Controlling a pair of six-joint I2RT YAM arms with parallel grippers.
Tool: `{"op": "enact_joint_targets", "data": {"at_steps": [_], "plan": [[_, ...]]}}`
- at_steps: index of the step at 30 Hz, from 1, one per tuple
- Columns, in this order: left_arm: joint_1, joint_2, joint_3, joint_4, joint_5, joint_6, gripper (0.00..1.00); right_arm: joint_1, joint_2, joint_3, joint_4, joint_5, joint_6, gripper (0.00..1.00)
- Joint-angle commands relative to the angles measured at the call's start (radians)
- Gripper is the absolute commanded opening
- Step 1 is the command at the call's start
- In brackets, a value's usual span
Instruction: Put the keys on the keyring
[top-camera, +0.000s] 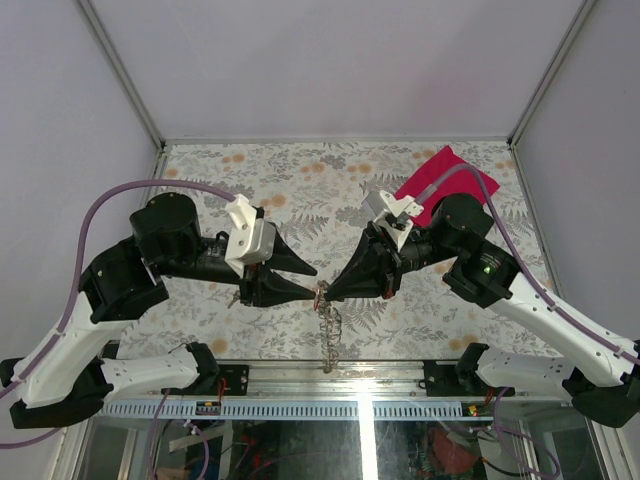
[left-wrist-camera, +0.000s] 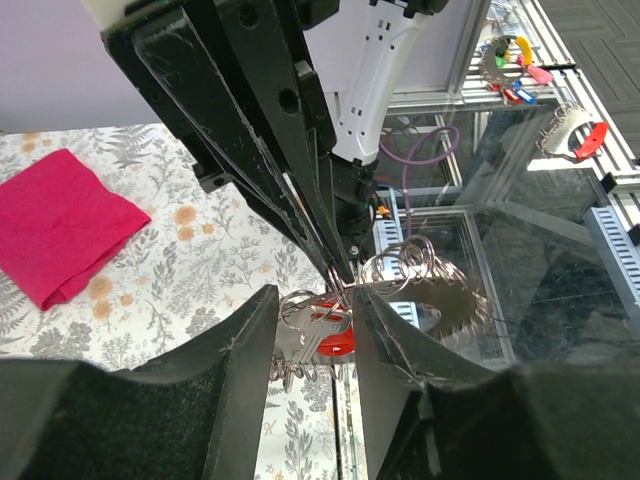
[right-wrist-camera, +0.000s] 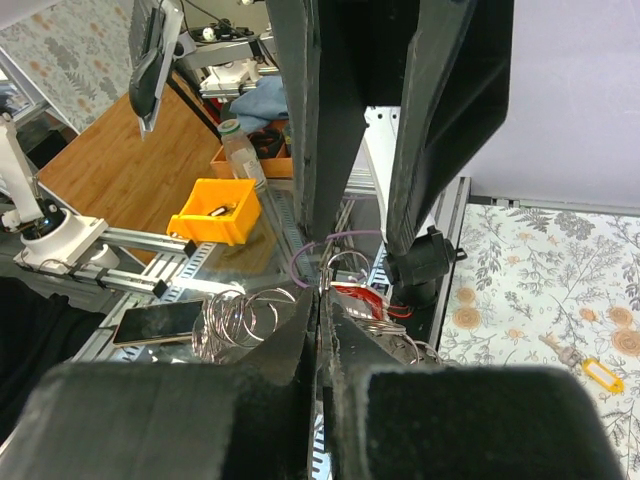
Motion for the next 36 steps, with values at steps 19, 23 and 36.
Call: {"op": "enact_joint_targets", "data": {"at_steps": [19, 23, 36], "plan": [[-0.004, 0.024, -0.006, 0.01, 0.116, 0.009, 0.14, 0.004, -0.039, 0.046, 0.108, -0.007, 0.027, 0.0], [-0.005, 0.02, -0.007, 0.003, 0.112, 0.008, 0.1, 0.004, -0.044, 0.043, 0.11, 0.0, 0.023, 0.0], [-0.004, 0.016, -0.014, 0.013, 0.082, -0.002, 0.0, 0.004, -0.065, 0.007, 0.192, 0.038, 0.062, 0.0]]}}
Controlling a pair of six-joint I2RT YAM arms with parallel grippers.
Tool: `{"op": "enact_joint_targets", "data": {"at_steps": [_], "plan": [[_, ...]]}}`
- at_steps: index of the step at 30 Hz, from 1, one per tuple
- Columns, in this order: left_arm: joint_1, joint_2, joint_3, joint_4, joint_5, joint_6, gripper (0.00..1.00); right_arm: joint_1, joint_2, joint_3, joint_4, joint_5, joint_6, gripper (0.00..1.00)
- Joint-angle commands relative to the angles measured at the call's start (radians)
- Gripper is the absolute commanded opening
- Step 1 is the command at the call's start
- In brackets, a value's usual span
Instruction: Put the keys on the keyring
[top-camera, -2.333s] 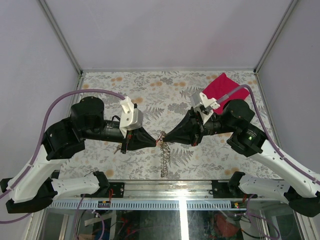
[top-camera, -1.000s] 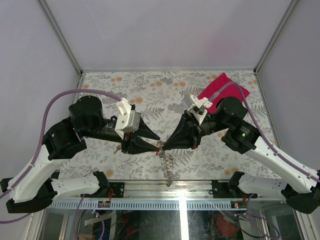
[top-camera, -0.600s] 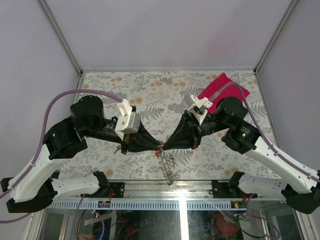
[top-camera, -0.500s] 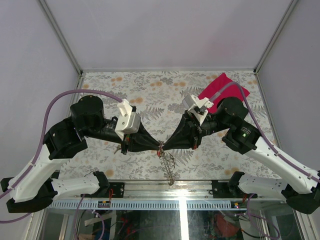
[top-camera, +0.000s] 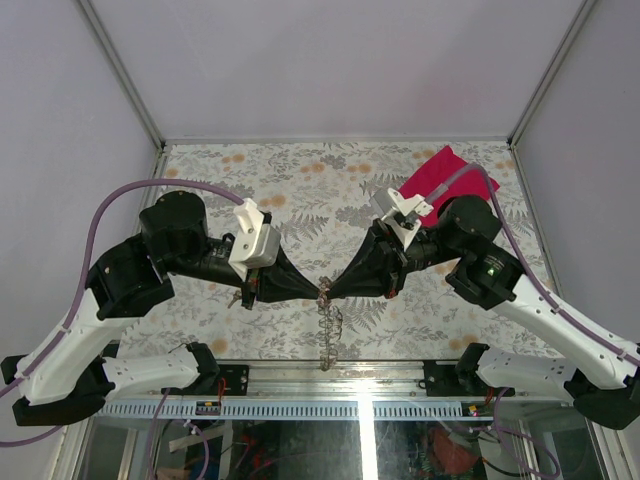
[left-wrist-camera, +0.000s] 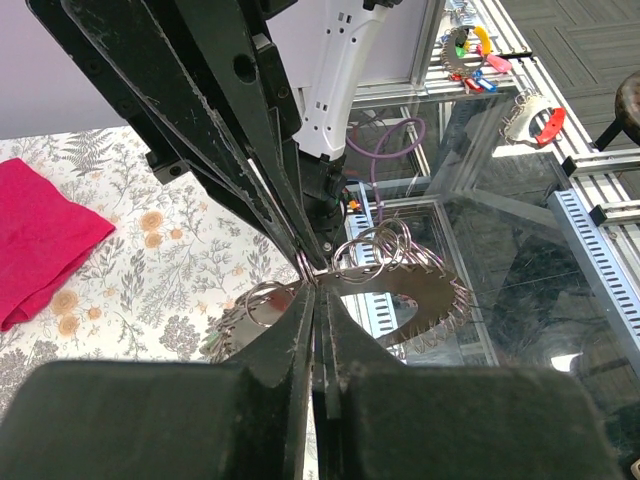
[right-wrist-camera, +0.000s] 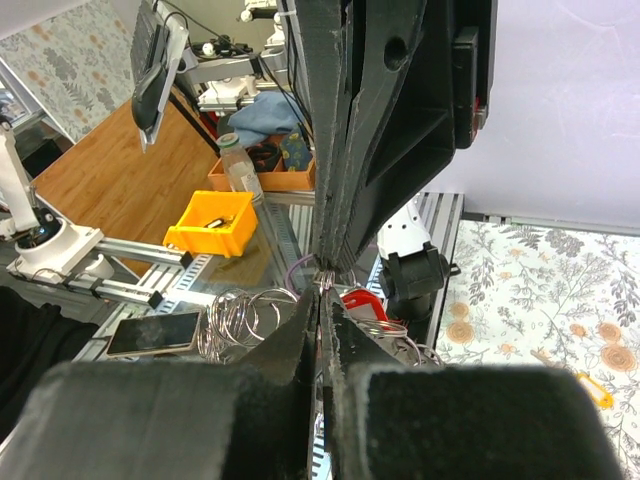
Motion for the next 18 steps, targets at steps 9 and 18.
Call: {"op": "enact_joint_targets", "data": {"at_steps": [9, 18], "plan": [[-0.004, -0.028, -0.019, 0.054, -0.047, -0.018, 0.0, 0.003, -0.08, -0.017, 0.19, 0.109, 0.046, 0.0], [-0.006, -0.076, -0.113, 0.233, -0.09, -0.094, 0.0, 0.004, -0.112, -0.134, 0.434, 0.234, 0.138, 0.0]]}}
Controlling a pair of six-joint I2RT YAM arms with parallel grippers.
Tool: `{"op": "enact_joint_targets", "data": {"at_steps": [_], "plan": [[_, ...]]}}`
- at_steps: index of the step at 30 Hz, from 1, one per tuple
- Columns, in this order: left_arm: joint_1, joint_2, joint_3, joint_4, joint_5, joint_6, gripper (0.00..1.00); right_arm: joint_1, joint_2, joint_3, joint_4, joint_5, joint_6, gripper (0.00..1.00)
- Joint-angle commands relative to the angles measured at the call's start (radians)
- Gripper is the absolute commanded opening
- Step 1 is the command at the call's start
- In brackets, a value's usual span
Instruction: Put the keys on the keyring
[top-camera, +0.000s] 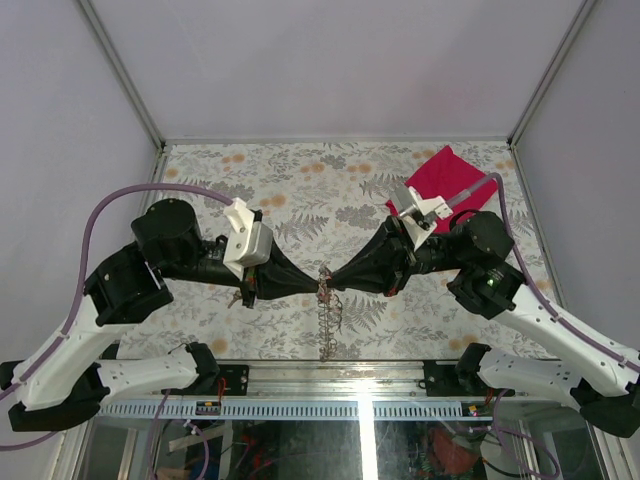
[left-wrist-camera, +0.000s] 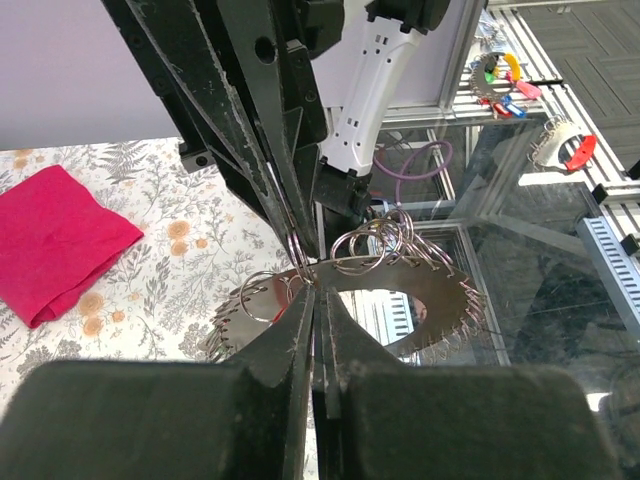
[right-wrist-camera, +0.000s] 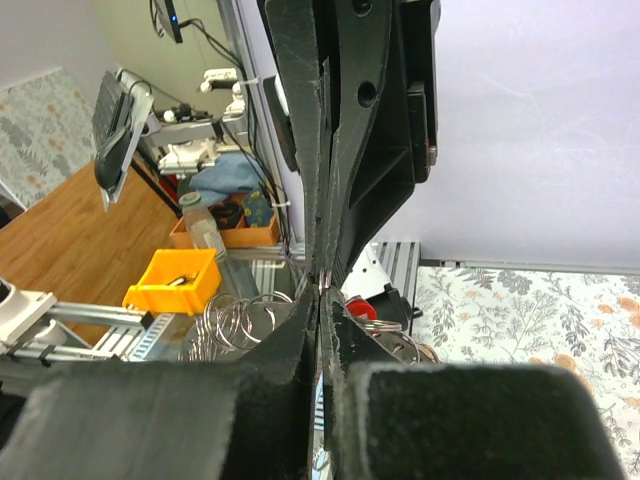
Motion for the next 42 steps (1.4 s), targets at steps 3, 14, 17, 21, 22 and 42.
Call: {"op": "enact_joint_targets", "data": {"at_steps": [3, 14, 17, 21, 22, 42], "plan": [[-0.005, -0.045, -0.086, 0.216, -0.051, -0.092, 0.0, 0.004, -0.067, -0.079, 0.336, 0.156, 0.076, 0.0], [-0.004, -0.097, -0.158, 0.389, -0.145, -0.162, 0.12, 0.003, -0.083, -0.186, 0.584, 0.202, 0.135, 0.0], [-0.004, -0.113, -0.178, 0.454, -0.167, -0.187, 0.13, 0.003, -0.088, -0.189, 0.562, 0.194, 0.12, 0.0], [-0.004, -0.109, -0.183, 0.504, -0.177, -0.211, 0.18, 0.004, -0.094, -0.186, 0.533, 0.184, 0.102, 0.0], [-0.004, -0.108, -0.185, 0.513, -0.175, -0.213, 0.19, 0.004, -0.094, -0.184, 0.529, 0.182, 0.102, 0.0], [-0.005, -0.049, -0.193, 0.519, -0.059, -0.222, 0.31, 0.004, -0.117, -0.189, 0.522, 0.24, 0.072, 0.0]]}}
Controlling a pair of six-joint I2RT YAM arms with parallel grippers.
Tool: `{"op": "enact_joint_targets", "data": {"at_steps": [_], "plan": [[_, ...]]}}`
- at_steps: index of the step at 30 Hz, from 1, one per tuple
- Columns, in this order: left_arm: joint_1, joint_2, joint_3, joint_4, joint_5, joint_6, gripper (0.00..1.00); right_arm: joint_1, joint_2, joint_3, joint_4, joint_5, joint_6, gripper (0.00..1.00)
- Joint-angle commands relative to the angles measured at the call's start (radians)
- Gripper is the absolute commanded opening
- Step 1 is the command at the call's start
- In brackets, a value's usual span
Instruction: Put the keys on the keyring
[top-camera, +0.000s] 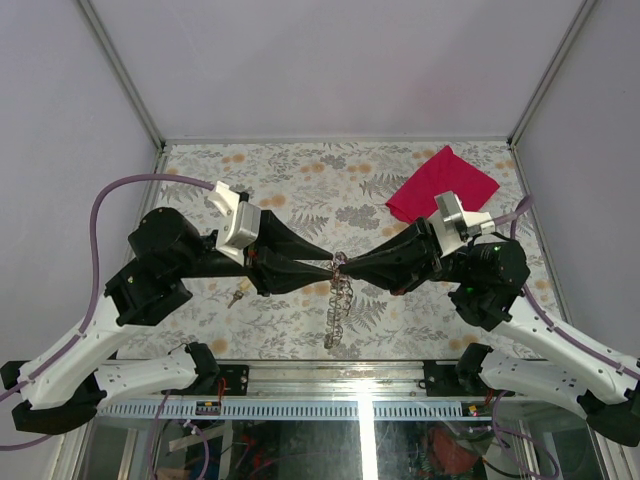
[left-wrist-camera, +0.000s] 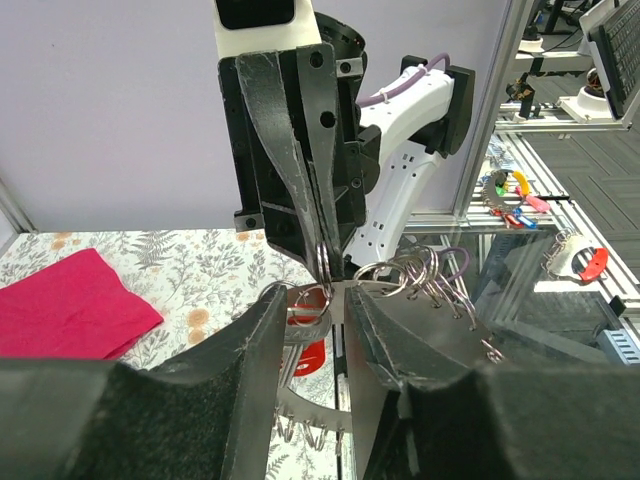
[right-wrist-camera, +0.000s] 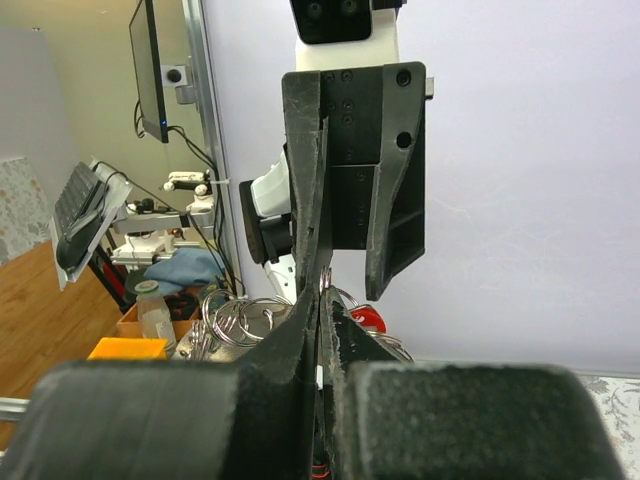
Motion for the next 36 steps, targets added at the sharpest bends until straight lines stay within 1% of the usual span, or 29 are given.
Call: {"op": "enact_joint_targets", "data": {"at_steps": [1, 5, 9, 16, 18, 22, 27, 30, 33, 36], "plan": [[-0.004, 0.003, -0.005, 0.059, 0.031, -0.012, 0.31, 0.003, -0.03, 0.014, 0.087, 0.056, -0.02, 0.0], [-0.004, 0.011, -0.004, 0.059, 0.032, -0.015, 0.26, 0.004, -0.029, 0.015, 0.085, 0.056, -0.019, 0.0], [-0.004, 0.019, 0.002, 0.059, 0.035, -0.014, 0.25, 0.004, -0.025, 0.013, 0.085, 0.053, -0.02, 0.0], [-0.004, 0.029, 0.01, 0.06, 0.041, -0.018, 0.18, 0.004, -0.022, 0.012, 0.075, 0.057, -0.026, 0.0], [-0.004, 0.032, 0.013, 0.061, 0.038, -0.019, 0.15, 0.003, -0.021, 0.008, 0.074, 0.057, -0.03, 0.0], [-0.005, 0.033, 0.02, 0.052, 0.014, -0.024, 0.01, 0.003, -0.021, 0.006, 0.056, 0.056, -0.045, 0.0], [-0.004, 0.056, 0.067, -0.029, -0.032, -0.017, 0.0, 0.004, -0.042, 0.009, -0.004, 0.063, -0.089, 0.0], [-0.004, 0.082, 0.118, -0.135, -0.045, 0.017, 0.0, 0.004, -0.067, 0.037, -0.107, 0.07, -0.154, 0.11], [-0.004, 0.117, 0.186, -0.291, -0.083, 0.071, 0.0, 0.004, -0.098, 0.085, -0.31, 0.091, -0.26, 0.24], [-0.004, 0.155, 0.258, -0.451, -0.127, 0.128, 0.0, 0.004, -0.114, 0.116, -0.442, 0.116, -0.341, 0.29]]}}
